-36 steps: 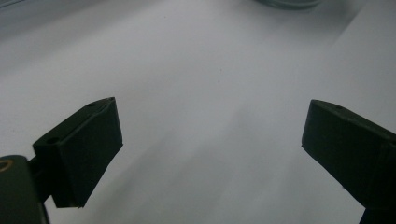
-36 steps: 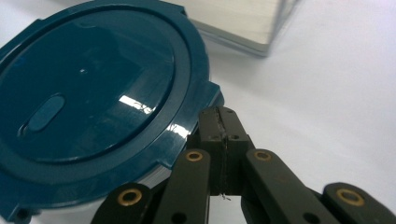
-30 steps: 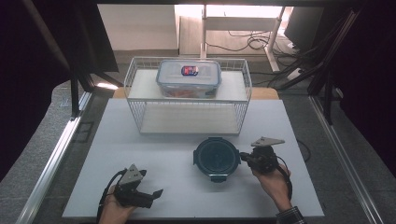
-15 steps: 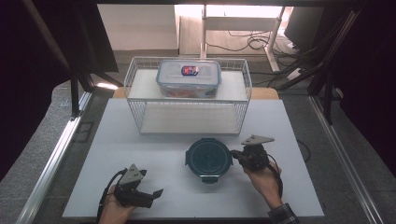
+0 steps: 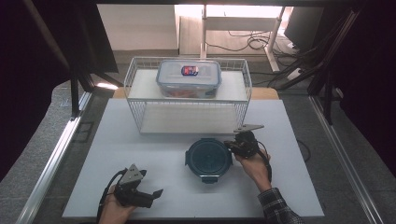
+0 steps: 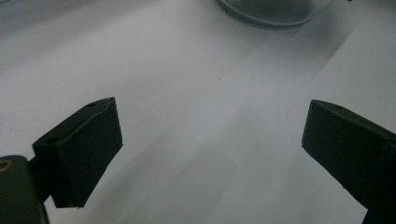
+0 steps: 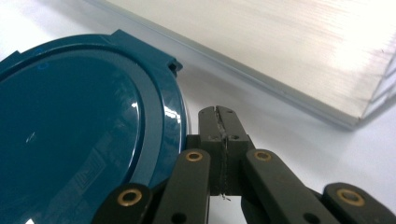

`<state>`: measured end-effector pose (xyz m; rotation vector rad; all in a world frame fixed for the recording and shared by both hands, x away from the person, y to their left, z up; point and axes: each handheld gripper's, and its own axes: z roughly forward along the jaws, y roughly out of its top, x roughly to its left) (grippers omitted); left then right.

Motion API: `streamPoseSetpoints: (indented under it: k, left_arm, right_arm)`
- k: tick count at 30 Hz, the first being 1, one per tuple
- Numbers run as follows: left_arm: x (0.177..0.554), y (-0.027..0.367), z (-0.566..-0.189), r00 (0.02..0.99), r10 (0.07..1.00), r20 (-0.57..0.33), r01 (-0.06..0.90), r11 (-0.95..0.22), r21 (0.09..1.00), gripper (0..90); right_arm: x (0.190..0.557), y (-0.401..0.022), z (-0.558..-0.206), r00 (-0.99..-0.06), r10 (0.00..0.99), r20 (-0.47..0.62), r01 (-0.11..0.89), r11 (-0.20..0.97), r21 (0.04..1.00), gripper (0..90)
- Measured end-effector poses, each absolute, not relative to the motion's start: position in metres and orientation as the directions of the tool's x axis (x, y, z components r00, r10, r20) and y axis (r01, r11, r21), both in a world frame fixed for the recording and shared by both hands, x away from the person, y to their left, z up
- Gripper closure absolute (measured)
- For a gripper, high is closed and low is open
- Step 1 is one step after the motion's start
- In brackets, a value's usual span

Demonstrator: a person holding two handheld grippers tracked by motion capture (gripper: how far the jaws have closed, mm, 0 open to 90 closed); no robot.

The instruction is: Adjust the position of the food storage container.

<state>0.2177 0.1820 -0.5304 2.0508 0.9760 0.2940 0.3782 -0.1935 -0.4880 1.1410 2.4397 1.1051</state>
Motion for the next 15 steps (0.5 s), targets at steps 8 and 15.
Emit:
streamPoseSetpoints:
  k: [8, 15]
  left_arm:
    - [0.218, 0.181, -0.531, 0.673, 0.728, -0.129, 0.537, -0.362, 0.762, 4.3]
    - [0.217, 0.181, -0.530, 0.673, 0.728, -0.129, 0.537, -0.361, 0.763, 4.3]
  right_arm:
    - [0.375, -0.183, -0.489, -0.690, 0.714, 0.119, 0.558, 0.420, 0.716, 89.2]
    - [0.365, -0.173, -0.489, -0.710, 0.696, 0.110, 0.547, 0.445, 0.709, 89.3]
